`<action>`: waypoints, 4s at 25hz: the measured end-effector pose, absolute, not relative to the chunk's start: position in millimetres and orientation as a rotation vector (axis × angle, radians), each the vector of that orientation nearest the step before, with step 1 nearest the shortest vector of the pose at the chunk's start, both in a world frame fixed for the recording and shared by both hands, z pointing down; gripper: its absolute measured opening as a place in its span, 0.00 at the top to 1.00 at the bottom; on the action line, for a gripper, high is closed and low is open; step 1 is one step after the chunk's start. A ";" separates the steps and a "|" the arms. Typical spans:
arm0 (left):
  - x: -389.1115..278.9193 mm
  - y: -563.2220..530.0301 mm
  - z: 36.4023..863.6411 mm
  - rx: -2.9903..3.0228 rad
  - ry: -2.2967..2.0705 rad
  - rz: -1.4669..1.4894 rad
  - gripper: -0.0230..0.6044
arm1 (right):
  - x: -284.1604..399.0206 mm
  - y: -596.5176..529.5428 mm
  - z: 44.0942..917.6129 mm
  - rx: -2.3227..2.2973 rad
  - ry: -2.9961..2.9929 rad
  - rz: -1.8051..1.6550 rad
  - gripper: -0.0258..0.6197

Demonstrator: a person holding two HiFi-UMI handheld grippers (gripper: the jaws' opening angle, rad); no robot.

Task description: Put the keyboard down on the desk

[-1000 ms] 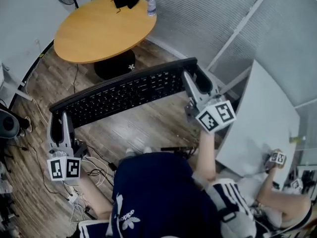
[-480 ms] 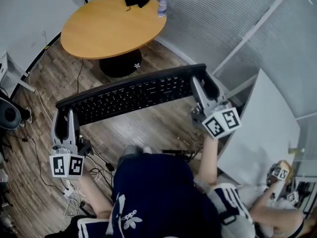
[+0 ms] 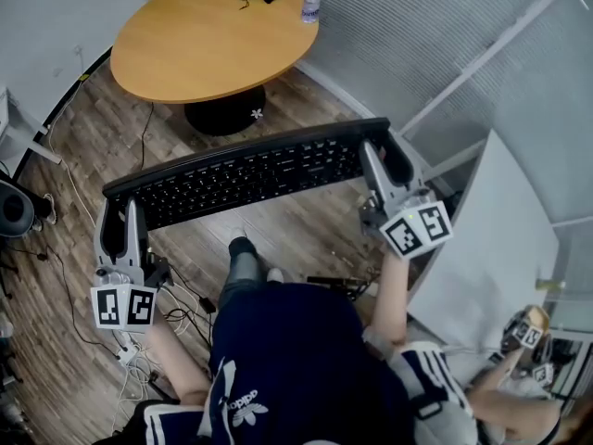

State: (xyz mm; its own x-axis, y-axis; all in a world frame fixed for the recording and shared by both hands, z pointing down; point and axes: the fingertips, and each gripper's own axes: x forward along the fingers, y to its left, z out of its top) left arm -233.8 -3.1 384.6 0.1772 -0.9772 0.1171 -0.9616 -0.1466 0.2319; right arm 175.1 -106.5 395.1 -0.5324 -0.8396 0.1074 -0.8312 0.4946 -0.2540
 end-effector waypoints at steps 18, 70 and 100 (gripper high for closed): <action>-233.1 -3.3 380.5 2.233 -1.884 -0.111 0.67 | 177.0 -106.4 395.1 -1.482 2.676 -0.406 0.69; -234.5 -3.4 386.5 2.225 -1.877 -0.134 0.67 | 175.5 -103.0 392.7 -1.475 2.678 -0.380 0.69; -234.1 -10.1 369.6 2.258 -1.859 -0.056 0.67 | 179.9 -98.4 392.1 -1.516 2.617 -0.444 0.69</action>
